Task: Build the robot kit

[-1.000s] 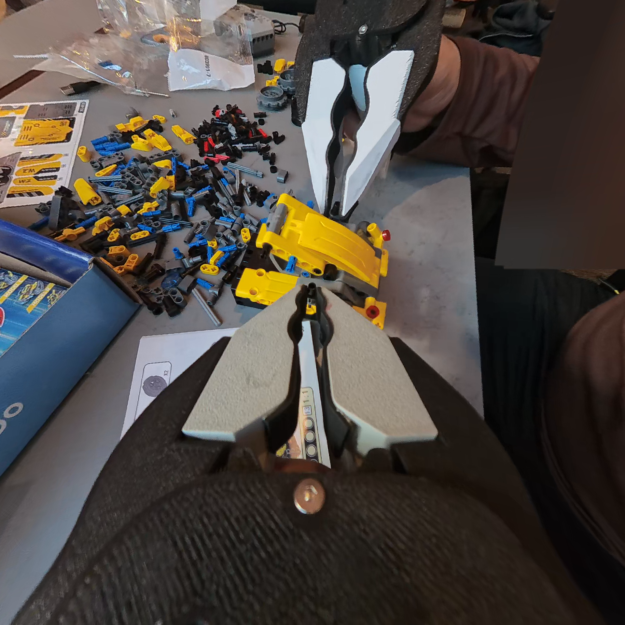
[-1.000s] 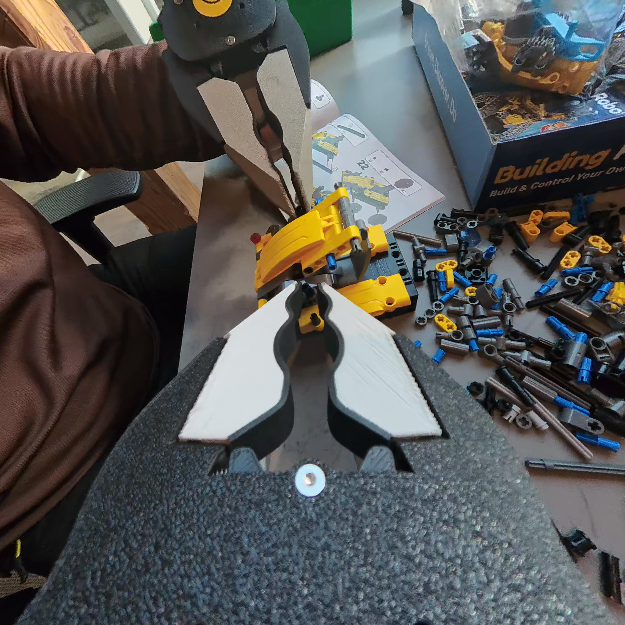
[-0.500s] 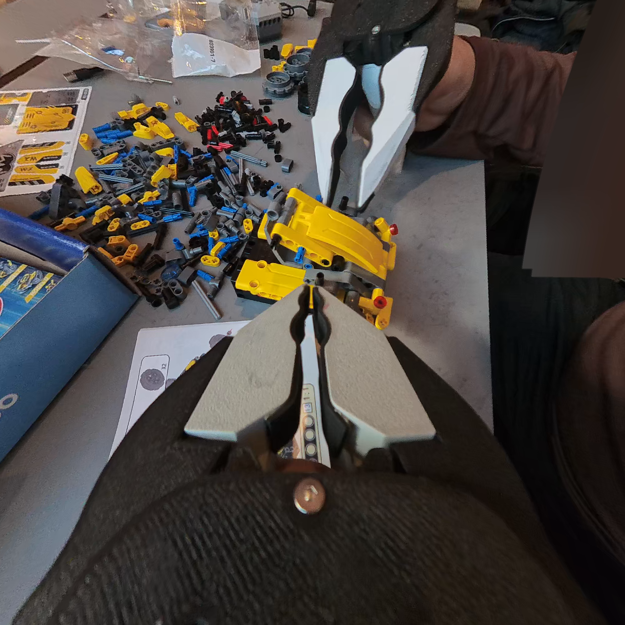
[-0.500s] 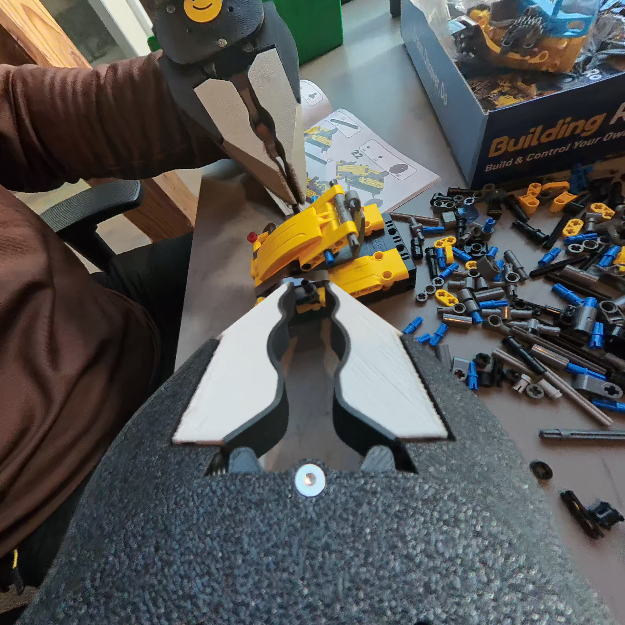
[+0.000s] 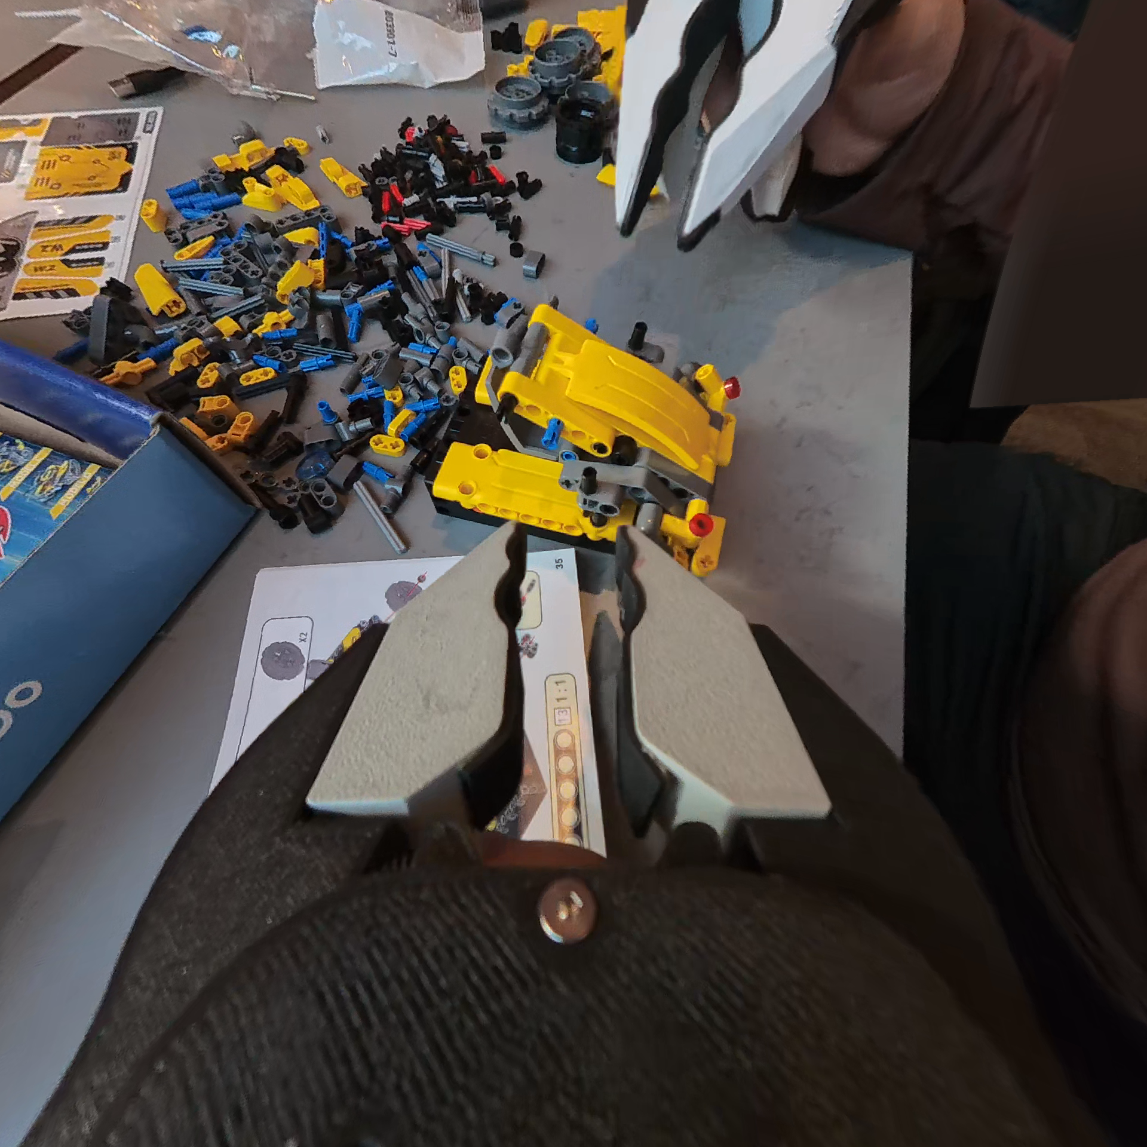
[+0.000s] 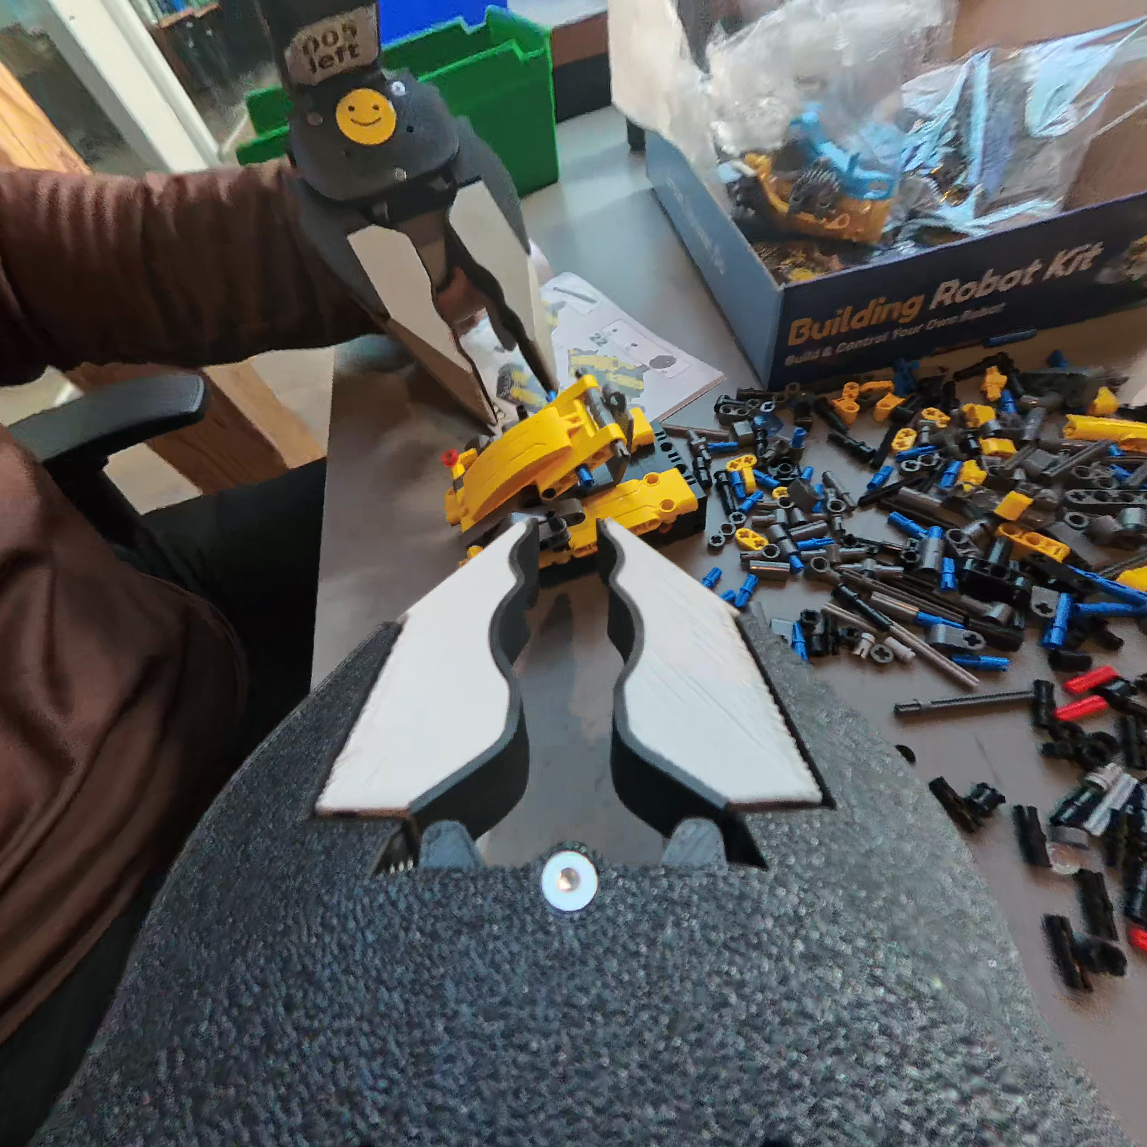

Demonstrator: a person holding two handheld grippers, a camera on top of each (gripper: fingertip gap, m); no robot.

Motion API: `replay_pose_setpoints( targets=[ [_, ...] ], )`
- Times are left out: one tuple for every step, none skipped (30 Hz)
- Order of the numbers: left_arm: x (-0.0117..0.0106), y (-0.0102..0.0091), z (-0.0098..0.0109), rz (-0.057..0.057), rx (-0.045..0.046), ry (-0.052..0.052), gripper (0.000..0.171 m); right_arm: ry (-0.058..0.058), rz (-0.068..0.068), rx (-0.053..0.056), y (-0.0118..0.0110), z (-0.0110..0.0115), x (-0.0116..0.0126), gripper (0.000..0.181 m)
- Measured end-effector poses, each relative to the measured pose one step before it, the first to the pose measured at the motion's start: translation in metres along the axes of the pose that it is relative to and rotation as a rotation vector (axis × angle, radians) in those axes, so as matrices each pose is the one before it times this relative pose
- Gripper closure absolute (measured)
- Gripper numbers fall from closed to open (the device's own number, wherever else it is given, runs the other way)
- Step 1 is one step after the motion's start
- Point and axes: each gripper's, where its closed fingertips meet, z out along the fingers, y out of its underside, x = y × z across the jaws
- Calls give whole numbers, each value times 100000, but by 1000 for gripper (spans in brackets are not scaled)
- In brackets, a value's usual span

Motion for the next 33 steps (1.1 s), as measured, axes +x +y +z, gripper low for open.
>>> replay_pose_setpoints(
  targets=[
    [158, -138, -39, -19, 103, 806, 146, 419, 267, 3751, -431, -654, -230, 166],
    [76, 20, -42, 432, -794, 184, 146, -603, -58, 3302, -274, -576, -314, 166],
    [-142, 117, -91, -189, -1504, -1847, 145, -1423, 382, 2876, -152, -361, -394, 166],
    [-3, 91, -221, -1461, -975, -2241, 143, -2236, 1356, 2643, -102, -96, -527, 166],
    [373, 5, -366, -2056, 868, -1670, 139, -2571, 1472, 2236, -57, 127, -653, 165],
    [539, -37, -444, -1954, 3093, -2409, 138, -1448, -175, 1963, -2, 222, -638, 163],
    [419, 16, -456, -1533, 4138, -4458, 138, 1097, -2260, 2184, 43, 223, -394, 162],
    [335, 128, -403, -329, 3745, -5671, 138, 2783, -3416, 1583, 121, 178, -164, 162],
    [291, 147, -376, 1367, 3189, -6010, 137, 2946, -3751, 185, 158, 99, -78, 162],
    [260, 51, -364, 2465, 3169, -5802, 137, 2704, -3586, -116, -34, 26, -8, 162],
    [304, -74, -306, 2176, 3550, -4384, 138, 2356, -2826, 634, -137, 31, 39, 162],
    [408, -146, -295, 2767, 2493, -2308, 139, 1580, -1492, 306, -31, 100, 79, 162],
    [-70, -320, -332, 3343, 2104, -4096, 139, 1077, -642, -900, 127, 151, 70, 161],
    [-132, -490, -341, 3118, 3653, -3626, 139, 1628, -743, -1009, 119, 144, 131, 159],
    [63, -426, -285, 2546, 3287, -1250, 141, 1667, -953, -618, 85, 99, 115, 157],
    [244, -197, -154, 1895, 1626, 830, 141, 1381, -735, -720, 120, 66, 112, 157],
    [239, -81, -40, 1070, 824, 1425, 141, 1825, -322, -617, 81, 31, 227, 155],
    [177, -228, 7, 1022, 1812, 1390, 140, 2586, -58, -639, 104, 29, 396, 153],
    [161, -323, 22, 1871, 2595, 1617, 140, 2744, 306, -942, 149, 45, 501, 150],
    [-22, -210, 60, 2162, 2011, 911, 140, 2705, 811, -1140, 159, 66, 535, 147],
    [-251, -117, 145, 1238, 1507, -399, 140, 2920, 995, -1254, 181, 109, 596, 143],
    [-296, -176, 155, -615, 1767, -511, 140, 3005, 914, -1463, 210, 124, 600, 139],
    [-79, -129, 41, -2026, 1140, 847, 140, 2723, 703, -1406, 180, 119, 507, 136],
    [-37, -64, -101, -1413, 752, 954, 140, 2677, 241, -993, 134, 92, 451, 134],
    [-288, -196, -216, -1897, 1975, -583, 141, 2472, -380, -909, 105, 112, 383, 134],
    [-301, -243, -258, -2348, 2511, -375, 144, 2147, -546, -1161, 135, 178, 338, 134],
    [-217, -229, -253, -2514, 2424, 539, 147, 2679, -430, -1218, 125, 219, 410, 134],
    [-310, -196, -231, -3263, 1986, 65, 149, 3202, -377, -682, 18, 245, 462, 133],
    [-313, -142, -228, -4129, 1395, -10, 149, 2769, -162, -77, -84, 273, 379, 133],
    [-233, -120, -188, -3469, 1145, 411, 149, 2069, 110, 116, -125, 307, 284, 133],
    [-142, -144, -136, -2055, 1204, 427, 149, 1228, 131, 319, -178, 336, 159, 132],
    [-36, -87, -82, -1151, 684, 733, 149, 436, 50, 570, -210, 343, 30, 132],
    [-12, -21, -24, -438, 209, 197, 149, -106, 0, 374, -172, 331, -64, 131]
  ],
)
